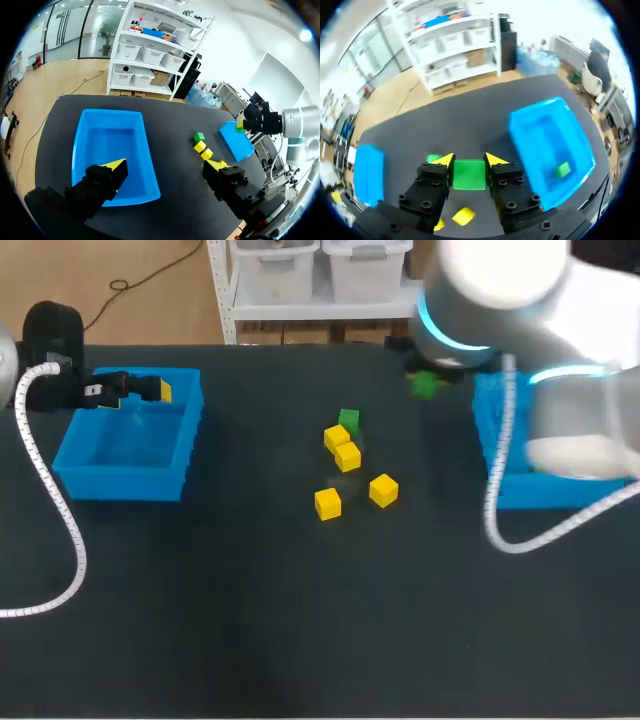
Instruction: Put the green cubes in the right bin and the yellow cubes in the left bin.
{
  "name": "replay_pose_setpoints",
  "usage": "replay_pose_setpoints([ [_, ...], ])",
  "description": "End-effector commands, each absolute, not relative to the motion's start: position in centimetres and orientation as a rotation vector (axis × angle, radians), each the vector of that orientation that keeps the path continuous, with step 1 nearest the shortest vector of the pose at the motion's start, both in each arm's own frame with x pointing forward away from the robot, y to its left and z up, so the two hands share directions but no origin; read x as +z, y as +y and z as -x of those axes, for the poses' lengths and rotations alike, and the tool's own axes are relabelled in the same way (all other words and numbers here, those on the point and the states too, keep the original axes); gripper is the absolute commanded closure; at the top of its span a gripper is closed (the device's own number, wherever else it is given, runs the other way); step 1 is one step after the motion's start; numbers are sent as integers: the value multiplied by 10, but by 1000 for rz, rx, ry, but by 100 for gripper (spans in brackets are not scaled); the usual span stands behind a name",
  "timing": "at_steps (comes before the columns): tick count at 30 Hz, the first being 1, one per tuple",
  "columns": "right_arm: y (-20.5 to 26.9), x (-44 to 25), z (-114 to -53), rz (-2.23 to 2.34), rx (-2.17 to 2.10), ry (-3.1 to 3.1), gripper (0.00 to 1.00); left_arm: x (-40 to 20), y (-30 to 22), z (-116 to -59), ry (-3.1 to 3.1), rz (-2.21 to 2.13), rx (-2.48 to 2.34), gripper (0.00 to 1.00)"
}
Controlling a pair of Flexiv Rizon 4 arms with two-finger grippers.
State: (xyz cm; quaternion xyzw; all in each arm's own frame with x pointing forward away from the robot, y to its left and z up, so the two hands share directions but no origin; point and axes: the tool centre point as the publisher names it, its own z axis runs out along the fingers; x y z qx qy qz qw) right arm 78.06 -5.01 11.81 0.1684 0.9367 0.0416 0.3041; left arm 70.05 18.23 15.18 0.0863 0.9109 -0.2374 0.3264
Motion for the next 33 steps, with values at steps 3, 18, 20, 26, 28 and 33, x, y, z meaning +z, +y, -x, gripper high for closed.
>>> replay_pose_setpoints([
  [3, -143, 98, -769, -571, 100, 2410, 100, 150, 184, -700, 2376, -231, -634, 0],
  [18, -208, 58, -762, -715, 103, 2459, 55, 150, 184, -700, 2376, -231, -634, 0],
  [20, -209, 59, -766, -708, 119, 2457, 0, 150, 184, -700, 2376, -231, -634, 0],
  [26, -212, 68, -786, -666, 133, 2451, 0, 150, 184, -700, 2376, -231, -634, 0],
  [28, -208, 77, -798, -626, 143, 2444, 0, 150, 184, -700, 2376, -231, -634, 0],
  [33, -183, 105, -836, -495, 150, 2426, 0, 150, 184, -700, 2376, -231, -634, 0],
])
